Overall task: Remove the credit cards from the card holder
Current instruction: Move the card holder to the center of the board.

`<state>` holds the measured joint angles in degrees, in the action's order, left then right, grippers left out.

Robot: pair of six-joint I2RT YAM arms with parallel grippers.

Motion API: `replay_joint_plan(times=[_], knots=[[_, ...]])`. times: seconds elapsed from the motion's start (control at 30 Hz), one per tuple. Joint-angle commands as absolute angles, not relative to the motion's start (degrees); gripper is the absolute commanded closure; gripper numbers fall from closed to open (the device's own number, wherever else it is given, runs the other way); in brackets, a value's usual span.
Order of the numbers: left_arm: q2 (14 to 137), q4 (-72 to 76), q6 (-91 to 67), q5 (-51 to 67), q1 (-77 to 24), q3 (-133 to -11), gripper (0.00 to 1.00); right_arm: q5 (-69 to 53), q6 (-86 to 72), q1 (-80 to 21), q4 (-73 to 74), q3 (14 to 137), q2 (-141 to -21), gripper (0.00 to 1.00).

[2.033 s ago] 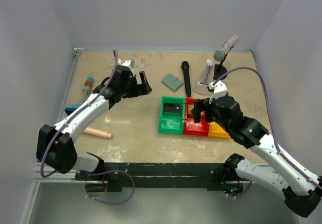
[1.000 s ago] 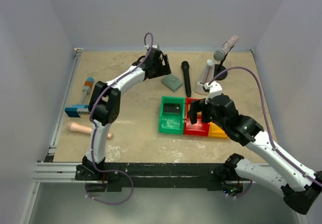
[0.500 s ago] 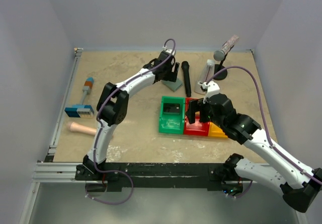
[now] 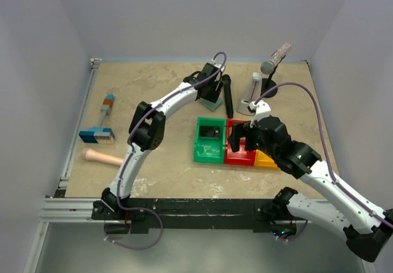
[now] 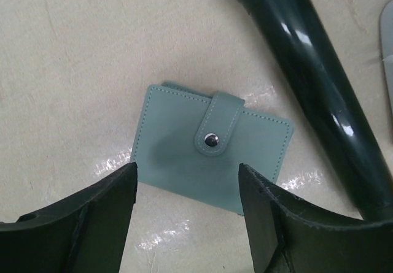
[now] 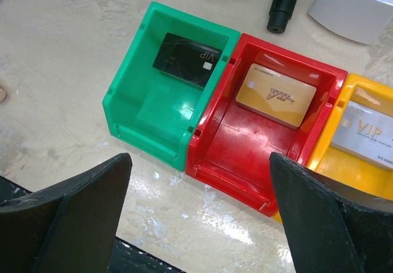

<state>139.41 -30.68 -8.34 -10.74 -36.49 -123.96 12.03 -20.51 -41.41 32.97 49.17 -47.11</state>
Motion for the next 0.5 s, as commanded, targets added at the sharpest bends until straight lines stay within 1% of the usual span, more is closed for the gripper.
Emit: replay_joint_plan(times=[0.0,0.1,0.47], knots=[[141.5,-37.4,-6.7,-10.2,-36.4,-131.3,0.30,10.8,-21.4,-41.4,31.8,48.8,-46.2,0.01],[143.7,-40.6,-5.6,-12.1,-36.9,-134.0,0.31,10.8,-21.6,-41.3,31.6,48.5,-46.1,0.01],[144.4,-44.3,-4.3,-14.6,-36.6,-132.4,0.32,10.5,-21.9,-41.4,32.0,48.3,-46.1,0.01]])
